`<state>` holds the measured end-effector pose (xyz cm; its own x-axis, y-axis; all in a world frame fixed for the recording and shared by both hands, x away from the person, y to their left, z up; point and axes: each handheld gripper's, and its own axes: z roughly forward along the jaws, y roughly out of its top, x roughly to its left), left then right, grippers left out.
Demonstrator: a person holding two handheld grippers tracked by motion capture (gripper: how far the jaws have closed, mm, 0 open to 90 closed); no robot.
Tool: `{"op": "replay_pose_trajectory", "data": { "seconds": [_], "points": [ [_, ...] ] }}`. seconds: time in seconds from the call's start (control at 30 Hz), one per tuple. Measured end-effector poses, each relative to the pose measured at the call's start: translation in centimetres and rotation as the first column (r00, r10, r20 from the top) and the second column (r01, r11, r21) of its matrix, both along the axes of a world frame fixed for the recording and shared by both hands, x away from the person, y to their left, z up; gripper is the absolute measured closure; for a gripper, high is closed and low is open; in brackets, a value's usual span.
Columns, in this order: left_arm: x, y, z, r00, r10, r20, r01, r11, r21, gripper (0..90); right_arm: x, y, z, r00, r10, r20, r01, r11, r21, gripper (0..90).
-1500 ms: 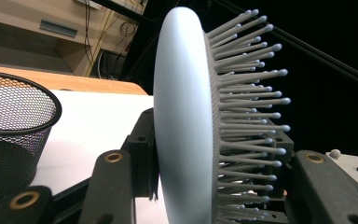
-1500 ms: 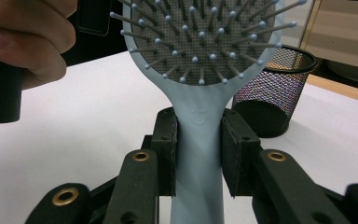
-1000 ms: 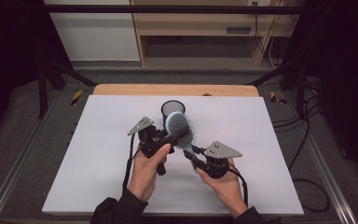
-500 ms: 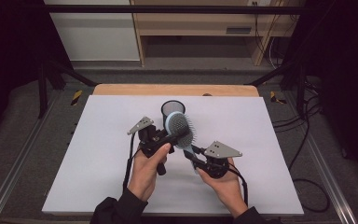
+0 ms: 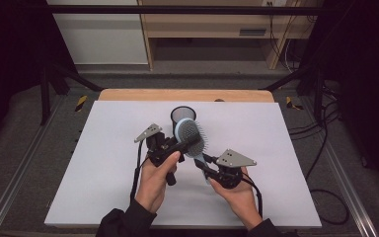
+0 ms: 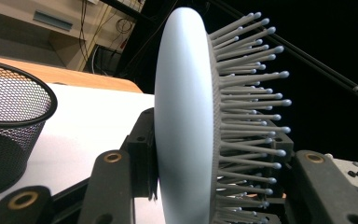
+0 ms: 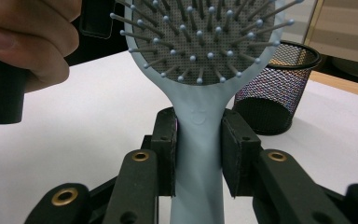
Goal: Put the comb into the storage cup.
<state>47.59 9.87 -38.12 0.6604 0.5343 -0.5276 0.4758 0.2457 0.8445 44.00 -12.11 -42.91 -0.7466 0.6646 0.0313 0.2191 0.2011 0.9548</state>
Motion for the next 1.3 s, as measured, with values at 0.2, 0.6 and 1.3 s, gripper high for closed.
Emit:
{"op": "replay_pose_trajectory", "data": {
  "seconds": [0.2,0.6,1.3],
  "points": [
    [0.0,0.0,0.0,1.0000,-0.002,0.007,0.002,1.0000,0.005,51.1,0.0,0.0,0.0,1.0000,0.000,0.000,0.000,1.000,0.000,69.2],
    [0.0,0.2,0.2,0.9996,0.018,0.021,-0.018,0.9998,0.010,51.2,0.1,0.2,0.1,0.9994,-0.033,0.005,0.033,0.999,0.010,39.9],
    [0.1,2.1,1.0,0.9909,0.109,0.079,-0.111,0.9935,0.023,51.0,0.6,-1.2,0.1,0.9976,-0.068,-0.011,0.069,0.998,0.015,16.0]
  ]
}}
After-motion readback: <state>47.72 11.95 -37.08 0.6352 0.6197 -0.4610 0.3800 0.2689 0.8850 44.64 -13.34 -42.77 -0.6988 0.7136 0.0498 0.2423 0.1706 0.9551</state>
